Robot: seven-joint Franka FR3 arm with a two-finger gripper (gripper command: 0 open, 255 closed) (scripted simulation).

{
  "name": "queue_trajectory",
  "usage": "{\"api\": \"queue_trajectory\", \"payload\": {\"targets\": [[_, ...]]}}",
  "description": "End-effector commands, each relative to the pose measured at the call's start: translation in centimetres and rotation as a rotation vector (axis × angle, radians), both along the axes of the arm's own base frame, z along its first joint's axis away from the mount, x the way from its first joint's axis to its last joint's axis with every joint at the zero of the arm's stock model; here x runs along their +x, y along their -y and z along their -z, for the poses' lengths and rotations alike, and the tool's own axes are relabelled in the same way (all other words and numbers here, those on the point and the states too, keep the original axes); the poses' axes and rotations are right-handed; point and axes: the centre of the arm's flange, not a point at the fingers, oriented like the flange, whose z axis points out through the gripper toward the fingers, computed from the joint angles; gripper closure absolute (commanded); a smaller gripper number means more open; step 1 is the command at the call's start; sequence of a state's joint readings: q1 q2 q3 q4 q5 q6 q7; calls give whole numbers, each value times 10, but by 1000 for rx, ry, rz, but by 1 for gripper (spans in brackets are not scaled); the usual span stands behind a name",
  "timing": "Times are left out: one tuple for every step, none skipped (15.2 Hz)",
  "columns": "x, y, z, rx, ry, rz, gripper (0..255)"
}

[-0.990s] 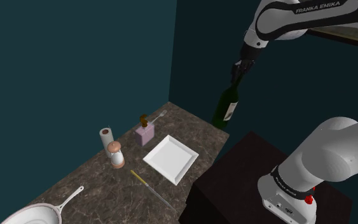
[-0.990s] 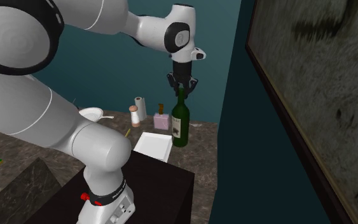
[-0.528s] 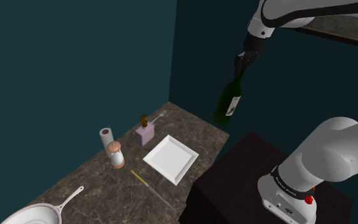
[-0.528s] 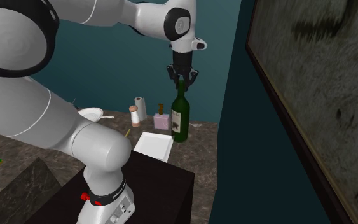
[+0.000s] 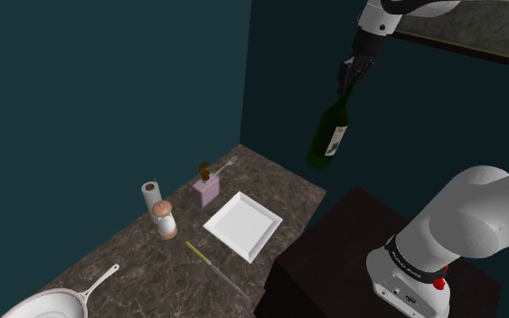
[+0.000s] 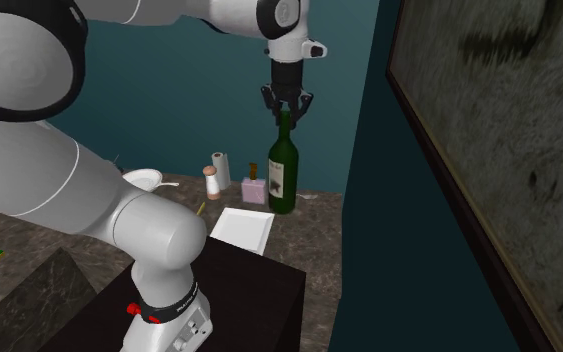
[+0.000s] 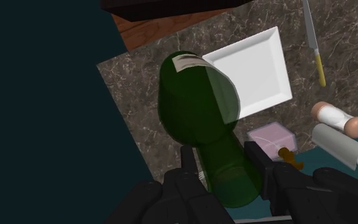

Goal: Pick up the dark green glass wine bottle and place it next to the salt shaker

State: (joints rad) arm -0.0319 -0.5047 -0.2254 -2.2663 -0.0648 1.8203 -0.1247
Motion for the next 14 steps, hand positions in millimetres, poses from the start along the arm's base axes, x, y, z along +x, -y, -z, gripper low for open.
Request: {"api": "queue_trajectory", "payload": {"targets": [[-1,1,-10,0,0,0,255],[-1,1,-15,0,0,0,255],[-1,1,-20,0,0,0,255],[-1,1,-26,0,0,0,255],[-1,1,-31,0,0,0,255],[-1,1,-36,0,0,0,255],[-1,1,-42,0,0,0,255],[-1,1,-47,0,0,0,255],[-1,1,-52,0,0,0,255],[-1,1,-57,0,0,0,255],[3,-11,-54,0,0,0,255],[7,-24,-51,0,0,0,255],[11,-36,-48,0,0,0,255],[16,-48,-45,0,0,0,255]]}}
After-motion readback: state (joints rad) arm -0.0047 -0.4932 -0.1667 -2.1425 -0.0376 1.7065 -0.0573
